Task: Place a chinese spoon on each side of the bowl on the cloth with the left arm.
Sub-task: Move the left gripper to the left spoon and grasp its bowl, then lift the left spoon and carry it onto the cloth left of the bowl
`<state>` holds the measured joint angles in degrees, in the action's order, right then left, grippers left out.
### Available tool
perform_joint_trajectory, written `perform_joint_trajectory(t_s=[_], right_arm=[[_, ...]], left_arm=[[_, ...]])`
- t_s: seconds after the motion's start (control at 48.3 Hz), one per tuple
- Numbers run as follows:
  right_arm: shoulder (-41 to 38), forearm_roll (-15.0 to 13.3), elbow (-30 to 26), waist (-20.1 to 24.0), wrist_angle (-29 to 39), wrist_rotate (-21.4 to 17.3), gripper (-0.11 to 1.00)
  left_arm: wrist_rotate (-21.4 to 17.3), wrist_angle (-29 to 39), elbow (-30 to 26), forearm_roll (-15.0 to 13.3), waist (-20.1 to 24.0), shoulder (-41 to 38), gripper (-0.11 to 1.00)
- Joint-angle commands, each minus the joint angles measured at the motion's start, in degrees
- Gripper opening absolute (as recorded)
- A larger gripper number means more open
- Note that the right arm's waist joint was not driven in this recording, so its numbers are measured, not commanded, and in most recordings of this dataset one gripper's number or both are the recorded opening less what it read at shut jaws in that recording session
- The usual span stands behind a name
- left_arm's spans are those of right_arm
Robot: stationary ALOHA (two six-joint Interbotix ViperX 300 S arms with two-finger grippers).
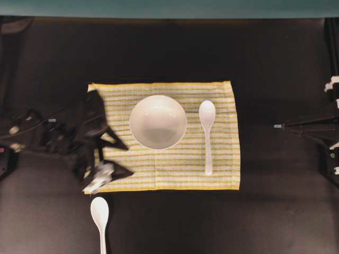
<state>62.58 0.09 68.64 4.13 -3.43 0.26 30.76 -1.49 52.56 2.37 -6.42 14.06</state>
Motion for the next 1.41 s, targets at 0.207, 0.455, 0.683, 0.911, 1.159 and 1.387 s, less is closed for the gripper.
perform_joint_trajectory(t_s=[0.207,0.455,0.683,0.911,1.159,1.387], right_arm=[[-0.62,0.18,-0.35,0.0,-0.53,0.26,0.0],[-0.62,0.18,-0.09,0.0,-0.62,-0.44,0.0],[-0.53,0.18,0.0,0.0,-0.53,-0.53,0.0],[-0.44,0.18,0.18,0.0,-0.35,-0.53,0.0],[-0.44,0.18,0.26,0.0,-0.35,-0.53,0.0],[-0.44,0.44,0.79,0.0,-0.44,-0.62,0.0]], left_arm=[[0.35,-1.14,5.01,0.18,-9.76,-1.32,0.81],[0.35,-2.72,4.57,0.18,-11.95,-8.61,0.81],[0.79,-3.25,4.48,0.18,-11.95,-10.55,0.81],[2.02,-3.16,4.75,0.18,-12.04,-10.46,0.75],[0.88,-1.58,4.31,0.18,-10.99,-8.09,0.29],[-3.87,6.77,1.05,0.18,-8.7,-1.58,0.07]])
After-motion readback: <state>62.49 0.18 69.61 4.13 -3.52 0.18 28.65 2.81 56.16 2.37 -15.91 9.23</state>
